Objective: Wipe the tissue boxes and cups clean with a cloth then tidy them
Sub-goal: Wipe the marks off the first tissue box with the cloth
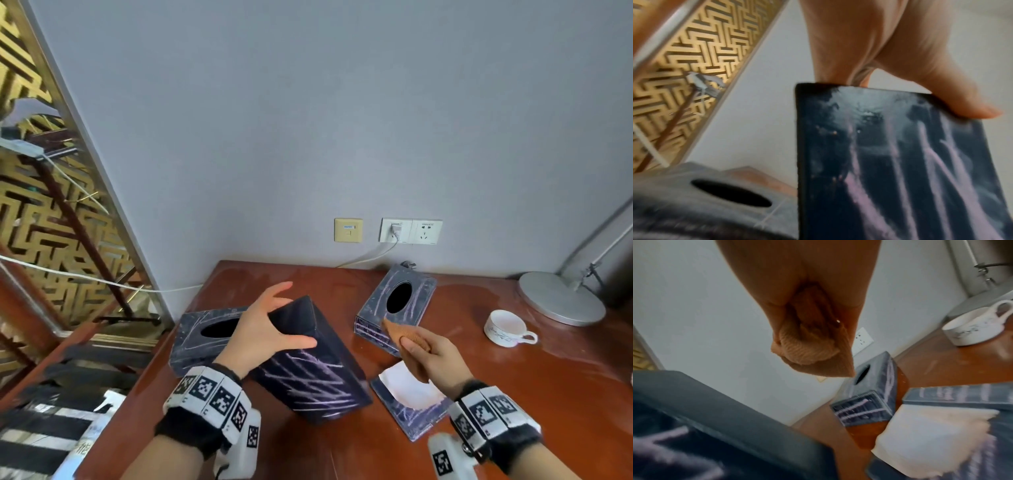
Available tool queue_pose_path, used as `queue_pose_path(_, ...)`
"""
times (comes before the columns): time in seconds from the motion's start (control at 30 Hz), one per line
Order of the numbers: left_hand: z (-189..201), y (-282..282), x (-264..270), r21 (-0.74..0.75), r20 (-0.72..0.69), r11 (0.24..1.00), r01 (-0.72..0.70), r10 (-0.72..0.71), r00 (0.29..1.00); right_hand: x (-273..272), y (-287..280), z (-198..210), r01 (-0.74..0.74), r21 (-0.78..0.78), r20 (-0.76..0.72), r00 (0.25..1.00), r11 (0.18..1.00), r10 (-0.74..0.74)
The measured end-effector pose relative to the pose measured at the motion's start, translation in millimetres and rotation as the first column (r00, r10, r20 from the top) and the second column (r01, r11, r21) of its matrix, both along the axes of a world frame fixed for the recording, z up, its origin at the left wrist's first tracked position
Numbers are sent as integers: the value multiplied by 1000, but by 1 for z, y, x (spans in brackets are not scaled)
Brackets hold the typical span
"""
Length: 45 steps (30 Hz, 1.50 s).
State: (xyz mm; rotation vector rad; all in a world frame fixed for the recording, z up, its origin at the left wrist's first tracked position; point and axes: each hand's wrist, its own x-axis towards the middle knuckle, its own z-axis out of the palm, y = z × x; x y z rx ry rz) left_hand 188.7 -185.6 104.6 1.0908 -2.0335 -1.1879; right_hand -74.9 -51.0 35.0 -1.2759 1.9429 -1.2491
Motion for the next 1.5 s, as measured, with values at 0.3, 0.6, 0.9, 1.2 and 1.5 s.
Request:
queue_pose_path(0.3,-34,-27,31,319,-233,921,-224,305,923,15,-8,-51,-37,196,37,999,980,30)
queue_pose_path(0.6,-62,-35,46,443,-291,819,-363,515,806,29,-58,-66,36,174,336,937,984,-93)
queue_pose_path(0.9,-81,-46,58,511,-289,772,-379,569,770,47,-90,-67,43,150,628,767,988,-129)
queue_pose_path(1.2,-102,-46,51,383,23,915,-125,126,992,54,-84,-90,52,174,433,893,983,-124)
queue_pose_path(1.5,-104,-44,45,296,99,955,23,-55,994,41,-60,-89,60,249,344,928,967,-146)
